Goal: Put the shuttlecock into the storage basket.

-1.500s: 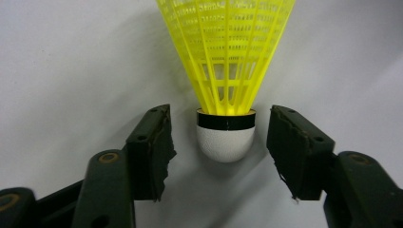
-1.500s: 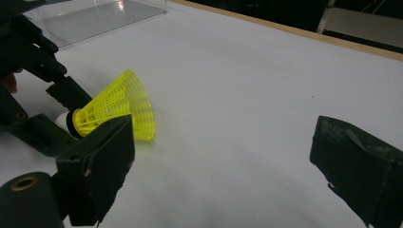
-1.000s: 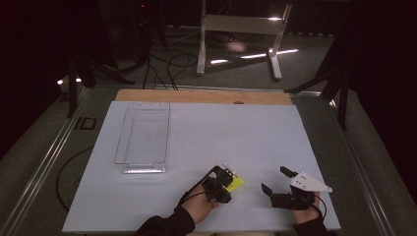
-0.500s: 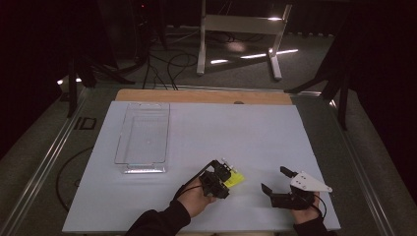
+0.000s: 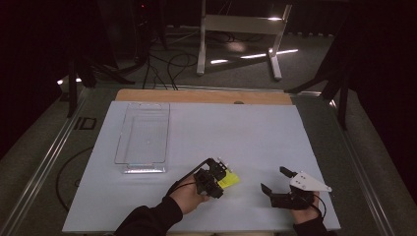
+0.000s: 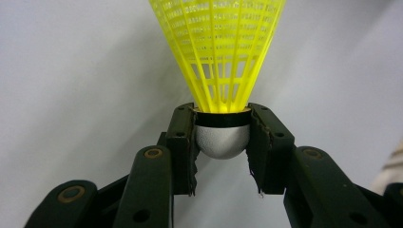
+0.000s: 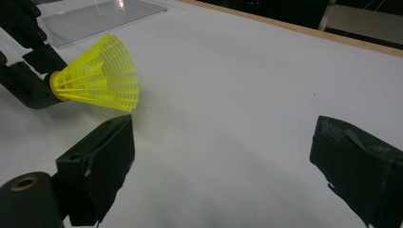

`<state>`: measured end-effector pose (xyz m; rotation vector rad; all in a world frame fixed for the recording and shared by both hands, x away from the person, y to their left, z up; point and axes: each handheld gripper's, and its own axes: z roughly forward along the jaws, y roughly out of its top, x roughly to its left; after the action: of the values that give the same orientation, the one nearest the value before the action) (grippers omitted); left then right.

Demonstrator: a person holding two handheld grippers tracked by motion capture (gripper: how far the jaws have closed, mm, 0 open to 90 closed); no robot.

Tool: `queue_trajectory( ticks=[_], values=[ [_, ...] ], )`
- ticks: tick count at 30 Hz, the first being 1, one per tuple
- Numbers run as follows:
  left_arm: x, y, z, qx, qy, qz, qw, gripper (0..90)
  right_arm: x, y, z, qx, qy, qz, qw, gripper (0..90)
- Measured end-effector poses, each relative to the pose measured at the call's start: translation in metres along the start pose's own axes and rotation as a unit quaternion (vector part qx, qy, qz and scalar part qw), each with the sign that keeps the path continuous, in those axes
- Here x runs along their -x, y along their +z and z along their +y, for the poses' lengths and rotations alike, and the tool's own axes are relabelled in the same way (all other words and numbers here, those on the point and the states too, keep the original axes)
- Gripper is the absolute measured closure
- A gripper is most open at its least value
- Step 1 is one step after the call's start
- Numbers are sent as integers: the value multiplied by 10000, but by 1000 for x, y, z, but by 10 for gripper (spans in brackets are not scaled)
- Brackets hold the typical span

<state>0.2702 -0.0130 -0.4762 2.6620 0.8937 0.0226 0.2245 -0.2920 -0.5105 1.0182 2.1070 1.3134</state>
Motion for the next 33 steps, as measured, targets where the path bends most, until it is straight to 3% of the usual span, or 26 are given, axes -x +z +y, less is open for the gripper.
queue_trajectory(
  ticks=[3,17,25,33],
  values=[
    [-1,-5,-3,-79,114,-176,9997,659,0,0,0,-14,0,15,10000,80],
    [-7,-22,-5,-224,702,-304,9968,659,0,0,0,-23,35,16,10000,80],
    [-15,-38,-3,-206,808,-333,9960,659,0,0,1,-9,5,17,10000,80],
    [-24,-56,-3,-75,783,-378,9962,659,0,0,0,-4,-16,21,10000,80]
  ],
)
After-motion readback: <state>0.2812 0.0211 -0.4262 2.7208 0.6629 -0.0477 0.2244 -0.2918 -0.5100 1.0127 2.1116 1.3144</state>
